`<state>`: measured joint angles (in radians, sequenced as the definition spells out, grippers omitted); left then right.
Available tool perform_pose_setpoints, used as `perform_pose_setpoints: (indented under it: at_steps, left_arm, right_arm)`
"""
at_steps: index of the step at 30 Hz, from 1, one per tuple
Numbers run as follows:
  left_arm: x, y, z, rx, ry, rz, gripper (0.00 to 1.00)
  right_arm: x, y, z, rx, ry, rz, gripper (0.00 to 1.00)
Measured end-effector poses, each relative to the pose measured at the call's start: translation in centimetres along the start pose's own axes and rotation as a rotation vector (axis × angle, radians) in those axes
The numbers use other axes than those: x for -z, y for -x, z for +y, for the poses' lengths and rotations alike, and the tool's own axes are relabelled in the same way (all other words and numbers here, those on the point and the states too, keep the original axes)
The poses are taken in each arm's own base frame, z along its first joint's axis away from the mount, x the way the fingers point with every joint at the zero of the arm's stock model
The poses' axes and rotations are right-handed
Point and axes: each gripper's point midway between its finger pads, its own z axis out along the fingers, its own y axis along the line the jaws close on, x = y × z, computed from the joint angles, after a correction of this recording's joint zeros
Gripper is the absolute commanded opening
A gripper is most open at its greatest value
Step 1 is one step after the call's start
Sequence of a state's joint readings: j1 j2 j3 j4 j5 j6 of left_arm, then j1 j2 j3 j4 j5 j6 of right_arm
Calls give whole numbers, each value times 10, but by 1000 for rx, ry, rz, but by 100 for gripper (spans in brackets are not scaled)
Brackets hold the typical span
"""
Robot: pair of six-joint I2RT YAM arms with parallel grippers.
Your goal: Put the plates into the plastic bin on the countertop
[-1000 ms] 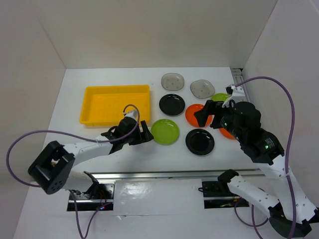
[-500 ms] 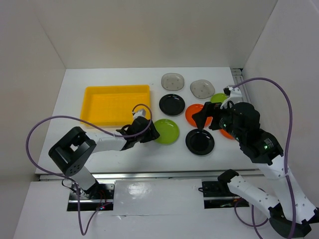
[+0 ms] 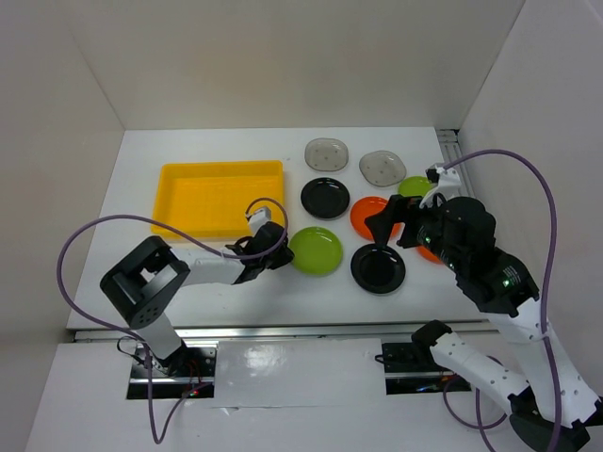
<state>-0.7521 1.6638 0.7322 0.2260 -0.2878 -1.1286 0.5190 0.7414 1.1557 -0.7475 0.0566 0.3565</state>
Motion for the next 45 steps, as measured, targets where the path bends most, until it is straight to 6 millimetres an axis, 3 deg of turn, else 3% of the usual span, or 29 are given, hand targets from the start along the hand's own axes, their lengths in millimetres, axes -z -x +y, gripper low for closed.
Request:
perform_pose_setpoints:
  at_steps: [2, 3, 8, 11, 14, 16, 20, 24, 29, 35, 38, 41, 45]
  left_arm:
    - [-1, 0, -5, 4, -10, -5, 10]
    - [-2, -2, -5, 3, -12, -4, 0]
    - [2, -8, -16, -22, -19, -2, 0]
    - [21, -13, -29, -60, -27, 12, 0]
    - [56, -5, -51, -83, -54, 18, 0]
    - [85, 14, -68, -71, -90, -11, 0]
    - [140, 71, -94, -14, -147, -140, 0]
    - [171, 134, -83, 68, -98, -300, 0]
    - [159, 202, -19, 158, 112, -465, 0]
    - [114, 261, 61, 247, 294, -527, 0]
    - [84, 268, 83, 253, 325, -487, 0]
    - [54, 261, 99, 251, 346, -420, 0]
    - [35, 246, 104, 244, 345, -349, 4]
  right_arm:
    - [0, -1, 0, 0, -1, 2, 100]
    - [0, -1, 0, 0, 0, 1, 100]
    - [3, 1, -1, 0, -3, -12, 100]
    - [4, 2, -2, 1, -7, -18, 100]
    - [5, 3, -3, 2, -11, -23, 100]
    - [6, 3, -3, 1, -11, -24, 100]
    - [7, 3, -3, -2, -9, -29, 100]
    - [3, -4, -5, -7, -11, -19, 100]
    - [-9, -18, -8, -12, -13, 5, 100]
    - [-19, -31, -7, -21, 11, 24, 100]
    - [-23, -37, -6, -25, 22, 37, 100]
    - [-25, -43, -6, -33, 27, 50, 100]
    - [-26, -43, -6, -38, 31, 50, 100]
